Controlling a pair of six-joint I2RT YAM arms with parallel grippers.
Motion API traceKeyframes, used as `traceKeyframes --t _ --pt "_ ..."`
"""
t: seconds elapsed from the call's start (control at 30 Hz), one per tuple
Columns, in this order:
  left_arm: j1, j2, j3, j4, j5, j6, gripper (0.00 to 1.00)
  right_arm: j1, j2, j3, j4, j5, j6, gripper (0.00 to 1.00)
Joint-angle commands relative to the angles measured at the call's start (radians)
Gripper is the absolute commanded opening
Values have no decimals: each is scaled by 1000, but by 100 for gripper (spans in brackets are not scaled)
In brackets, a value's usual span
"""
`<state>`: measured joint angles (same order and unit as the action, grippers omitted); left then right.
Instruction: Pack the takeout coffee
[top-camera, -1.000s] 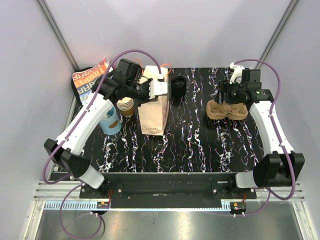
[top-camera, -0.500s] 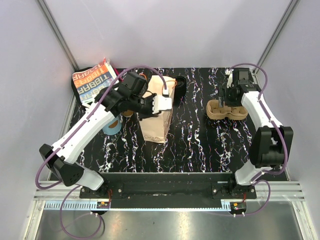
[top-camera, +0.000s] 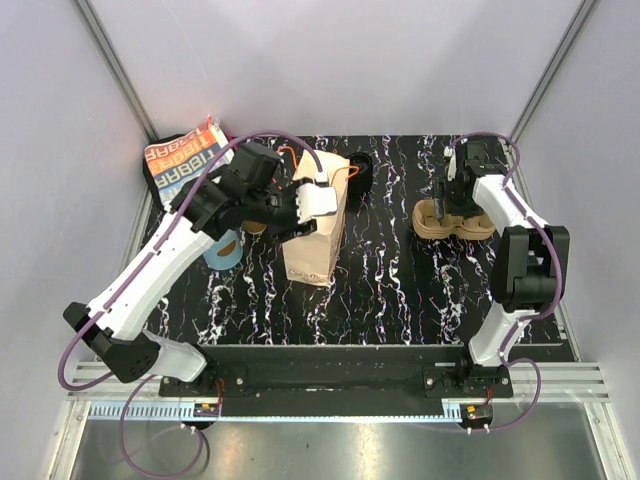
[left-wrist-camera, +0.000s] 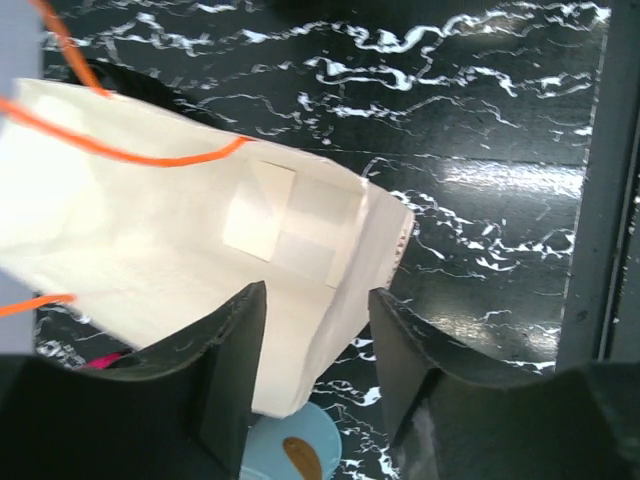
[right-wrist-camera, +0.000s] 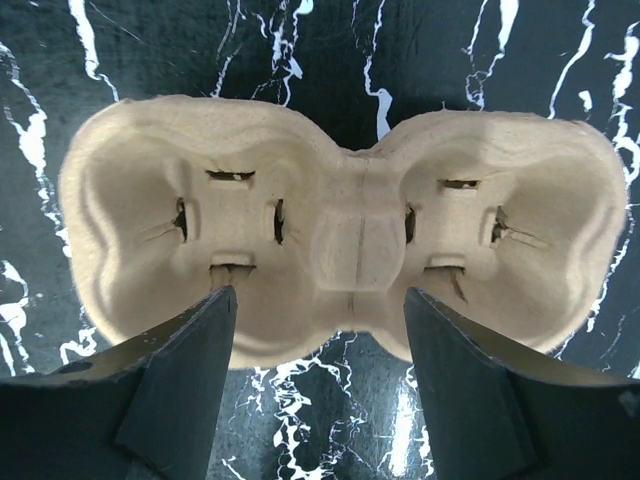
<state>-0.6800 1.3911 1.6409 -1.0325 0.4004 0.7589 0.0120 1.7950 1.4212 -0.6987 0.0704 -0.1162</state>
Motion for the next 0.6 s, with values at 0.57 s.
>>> traceKeyframes --t 0.57 --pt "2 -135 132 43 -307 -115 83 -55 72 78 33 -44 -5 58"
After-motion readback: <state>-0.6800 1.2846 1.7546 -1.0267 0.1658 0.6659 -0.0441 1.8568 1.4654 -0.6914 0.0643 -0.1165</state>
